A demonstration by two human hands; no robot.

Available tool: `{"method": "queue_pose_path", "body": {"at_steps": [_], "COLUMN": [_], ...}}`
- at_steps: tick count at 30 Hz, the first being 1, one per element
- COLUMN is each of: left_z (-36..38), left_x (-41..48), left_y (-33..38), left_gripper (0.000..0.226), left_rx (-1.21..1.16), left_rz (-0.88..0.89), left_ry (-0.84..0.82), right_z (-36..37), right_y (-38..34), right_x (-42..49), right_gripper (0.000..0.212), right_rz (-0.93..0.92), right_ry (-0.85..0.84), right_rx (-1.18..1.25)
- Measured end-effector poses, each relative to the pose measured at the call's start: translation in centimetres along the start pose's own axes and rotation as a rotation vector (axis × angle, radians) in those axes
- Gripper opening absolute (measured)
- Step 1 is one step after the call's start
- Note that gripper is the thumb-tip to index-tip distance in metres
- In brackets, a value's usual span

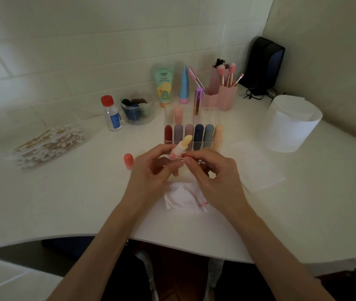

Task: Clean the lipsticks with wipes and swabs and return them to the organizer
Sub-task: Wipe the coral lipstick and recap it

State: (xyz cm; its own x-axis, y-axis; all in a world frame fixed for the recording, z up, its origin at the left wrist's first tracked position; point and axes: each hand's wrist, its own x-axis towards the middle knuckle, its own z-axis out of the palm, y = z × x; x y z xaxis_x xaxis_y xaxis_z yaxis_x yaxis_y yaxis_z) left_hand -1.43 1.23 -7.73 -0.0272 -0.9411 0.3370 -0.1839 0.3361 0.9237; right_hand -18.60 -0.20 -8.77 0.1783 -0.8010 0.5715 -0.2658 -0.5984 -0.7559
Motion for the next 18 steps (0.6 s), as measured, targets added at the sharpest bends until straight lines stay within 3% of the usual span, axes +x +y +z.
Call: {"method": "queue_pose_path", "body": {"at_steps": [3,8,18], "left_z": [-0.10,-0.14,0.01], "left_x": [0.03,0.05,0.06], "left_y": [-0.02,0.05,-0.47], "left_gripper": [0.030,0.023,0.023], "left_rx": [0.000,-0.129,0.008], "left_rz": [0.039,-0.064,-0.001], "left_ry": [0.011,-0.009,-0.036], "right_z": [-0.05,-0.09,-0.05], "right_y": [0.00,-0.04,-0.11], "right_x": [-0.01,0.03,-0.03], "right_gripper": [0.016,0.015,0.016], "right_rz": [-0.004,0.007,0.000], "right_ry": [0.002,0.016,0.004], "right_rx": [0.006,0.008,0.009]}}
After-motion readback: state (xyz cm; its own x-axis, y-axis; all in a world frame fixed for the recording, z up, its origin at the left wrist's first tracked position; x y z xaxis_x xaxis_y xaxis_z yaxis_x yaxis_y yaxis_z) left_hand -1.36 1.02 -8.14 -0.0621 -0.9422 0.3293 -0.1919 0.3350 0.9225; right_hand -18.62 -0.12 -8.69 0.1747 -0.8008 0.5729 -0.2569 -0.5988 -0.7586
